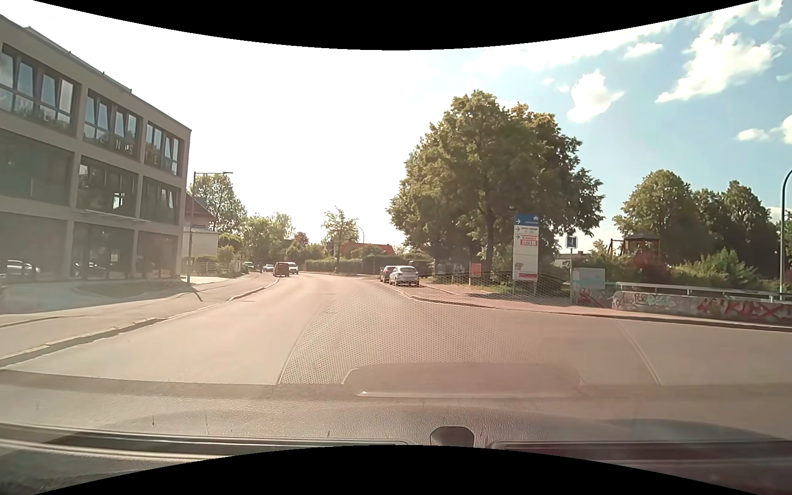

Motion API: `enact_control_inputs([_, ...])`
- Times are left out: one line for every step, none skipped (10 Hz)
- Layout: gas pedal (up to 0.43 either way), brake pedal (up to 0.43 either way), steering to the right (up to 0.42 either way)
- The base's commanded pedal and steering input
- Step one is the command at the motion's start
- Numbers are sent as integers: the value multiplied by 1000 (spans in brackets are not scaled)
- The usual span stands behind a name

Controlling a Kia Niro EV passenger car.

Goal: Follow the waypoints while adhering to traffic rules and regulations

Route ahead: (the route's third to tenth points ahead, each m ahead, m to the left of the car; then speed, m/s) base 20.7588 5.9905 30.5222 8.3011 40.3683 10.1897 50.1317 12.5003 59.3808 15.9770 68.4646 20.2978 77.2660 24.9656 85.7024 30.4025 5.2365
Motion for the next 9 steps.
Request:
enact_control_inputs([260, 6, -25])
enact_control_inputs([248, 6, -30])
enact_control_inputs([240, 6, -35])
enact_control_inputs([228, 6, -39])
enact_control_inputs([228, 6, -41])
enact_control_inputs([228, 6, -42])
enact_control_inputs([228, 6, -43])
enact_control_inputs([228, 6, -44])
enact_control_inputs([228, 6, -45])
